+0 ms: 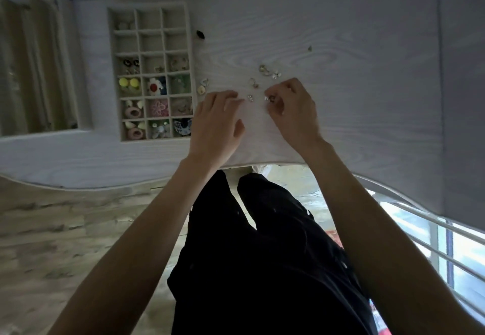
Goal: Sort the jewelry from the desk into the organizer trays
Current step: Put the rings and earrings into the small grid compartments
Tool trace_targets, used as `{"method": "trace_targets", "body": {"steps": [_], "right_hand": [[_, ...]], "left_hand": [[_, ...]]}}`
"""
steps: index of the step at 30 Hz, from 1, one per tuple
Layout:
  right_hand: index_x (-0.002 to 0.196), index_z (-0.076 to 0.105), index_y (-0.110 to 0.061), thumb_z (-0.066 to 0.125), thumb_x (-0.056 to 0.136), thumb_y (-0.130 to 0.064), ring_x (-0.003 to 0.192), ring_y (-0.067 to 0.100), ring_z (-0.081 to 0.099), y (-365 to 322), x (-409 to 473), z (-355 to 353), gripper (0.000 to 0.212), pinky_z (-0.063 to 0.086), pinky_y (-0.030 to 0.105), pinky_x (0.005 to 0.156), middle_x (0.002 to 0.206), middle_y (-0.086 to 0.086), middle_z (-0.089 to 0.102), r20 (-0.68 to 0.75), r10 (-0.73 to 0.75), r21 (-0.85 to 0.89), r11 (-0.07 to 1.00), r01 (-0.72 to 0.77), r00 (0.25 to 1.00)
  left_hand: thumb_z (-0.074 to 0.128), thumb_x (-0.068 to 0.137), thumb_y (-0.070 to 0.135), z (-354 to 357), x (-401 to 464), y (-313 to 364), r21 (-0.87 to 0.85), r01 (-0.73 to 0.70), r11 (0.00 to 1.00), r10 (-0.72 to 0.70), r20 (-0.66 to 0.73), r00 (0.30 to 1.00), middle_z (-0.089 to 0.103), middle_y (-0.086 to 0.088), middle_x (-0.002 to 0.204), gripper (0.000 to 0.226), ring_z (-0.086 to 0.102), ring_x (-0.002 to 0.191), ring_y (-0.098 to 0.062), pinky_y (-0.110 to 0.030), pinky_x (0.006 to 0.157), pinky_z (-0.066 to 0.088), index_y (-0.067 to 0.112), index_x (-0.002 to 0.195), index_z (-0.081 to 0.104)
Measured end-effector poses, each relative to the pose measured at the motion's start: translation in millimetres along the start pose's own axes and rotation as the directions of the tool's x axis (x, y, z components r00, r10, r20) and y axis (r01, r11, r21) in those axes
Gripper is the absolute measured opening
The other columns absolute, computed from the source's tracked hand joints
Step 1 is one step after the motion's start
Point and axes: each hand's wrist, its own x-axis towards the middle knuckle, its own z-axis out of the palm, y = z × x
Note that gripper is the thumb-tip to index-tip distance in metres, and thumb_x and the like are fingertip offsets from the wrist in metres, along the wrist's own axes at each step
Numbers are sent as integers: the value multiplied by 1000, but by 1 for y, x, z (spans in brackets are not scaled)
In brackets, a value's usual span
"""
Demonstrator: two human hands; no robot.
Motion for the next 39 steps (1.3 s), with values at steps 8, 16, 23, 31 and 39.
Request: {"method": "trace_targets", "body": {"steps": [8, 16, 23, 31, 39], "right_hand": [[105, 67, -16, 62, 81, -15, 99, 26, 53, -2, 4, -5, 24, 42, 28, 79, 107, 7, 58, -55, -14, -56, 998, 11, 998], [115, 63, -20, 63, 84, -23, 111, 26, 46, -65, 26, 23, 31, 31, 35, 95, 113, 3, 59, 171, -281, -211, 926, 314, 944], [110, 65, -24, 55, 90, -38, 109, 25, 45, -85, 43, 41, 26, 33, 34, 92, 113, 3, 57, 215, -271, -277, 904, 325, 938], [98, 67, -18, 60, 88, -32, 102, 24, 48, -69, 37, 45, 19, 33, 30, 85, 102, 3, 61, 142, -226, -285, 923, 259, 964], [94, 61, -9, 57, 90, -17, 73, 13, 63, -80, 32, 23, 10, 53, 34, 69, 82, 0, 66, 0, -73, 46, 996, 73, 997]], "left_hand": [[58, 80, 25, -25, -17, -47, 26, 180, 983, -171, -202, 964, 62, -6, 113, 32, 56, 107, -30, -39, 98, 35, 18, 110, 64], [64, 77, 29, -30, -17, -57, 39, 195, 980, -183, -202, 962, 63, -10, 107, 31, 56, 101, -36, -42, 85, 43, 16, 106, 66], [60, 79, 35, -28, -16, -62, 32, 186, 982, -179, -151, 972, 62, -8, 109, 33, 56, 105, -33, -42, 89, 42, 17, 108, 65], [65, 79, 33, -30, -15, -67, -10, 131, 991, -132, -127, 983, 62, -8, 108, 34, 56, 103, -32, -41, 91, 43, 17, 109, 65], [57, 86, 27, -59, -15, -97, -148, 190, 971, -224, -274, 935, 62, -10, 103, 26, 52, 96, -28, -30, 84, 40, 13, 105, 68]]}}
